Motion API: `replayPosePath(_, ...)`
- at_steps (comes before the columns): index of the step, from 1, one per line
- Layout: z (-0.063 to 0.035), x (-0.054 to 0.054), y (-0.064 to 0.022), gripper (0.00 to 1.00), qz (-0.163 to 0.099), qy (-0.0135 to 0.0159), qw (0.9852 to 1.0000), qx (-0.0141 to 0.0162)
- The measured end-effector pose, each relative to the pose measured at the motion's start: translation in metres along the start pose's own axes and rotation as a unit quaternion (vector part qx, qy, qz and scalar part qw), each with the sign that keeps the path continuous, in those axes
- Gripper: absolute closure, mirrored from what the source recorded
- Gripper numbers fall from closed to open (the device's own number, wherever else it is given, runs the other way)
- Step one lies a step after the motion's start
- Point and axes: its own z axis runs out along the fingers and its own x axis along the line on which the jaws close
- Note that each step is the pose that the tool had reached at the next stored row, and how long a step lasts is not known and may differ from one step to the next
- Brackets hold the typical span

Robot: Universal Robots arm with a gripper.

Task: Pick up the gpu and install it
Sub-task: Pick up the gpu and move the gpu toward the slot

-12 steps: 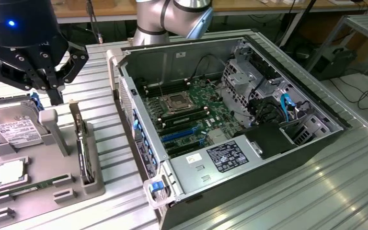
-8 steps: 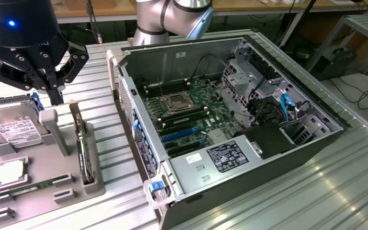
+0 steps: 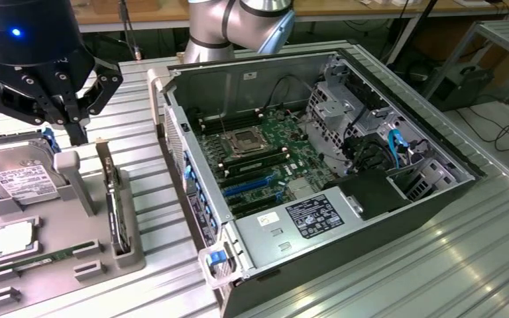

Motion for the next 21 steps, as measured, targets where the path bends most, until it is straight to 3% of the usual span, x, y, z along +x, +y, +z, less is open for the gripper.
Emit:
replayPosePath(4, 0.0, 0.0, -0.0001, 0.89, 0.0, 0.0, 1.0, 0.0)
replayPosePath(6, 0.0, 0.0, -0.0001, 0.76, 0.0, 0.0, 1.0, 0.0)
replayPosePath(9, 0.0, 0.0, -0.0001, 0.7, 0.0, 0.0, 1.0, 0.0)
replayPosePath(10, 0.0, 0.0, -0.0001, 0.64, 0.0, 0.0, 1.0, 0.0)
replayPosePath(11, 0.0, 0.0, -0.0001, 0.52, 0.0, 0.0, 1.0, 0.0)
replayPosePath(16, 0.0002, 0.0, 0.0002, 0.28, 0.0, 0.0, 1.0, 0.0004)
replayPosePath(18, 0.002, 0.0, 0.0042, 0.28, 0.0, 0.0001, 1.0, 0.0059)
replayPosePath(21, 0.0046, -0.001, 0.0099, 0.28, 0.0, 0.0003, 0.9998, 0.0188)
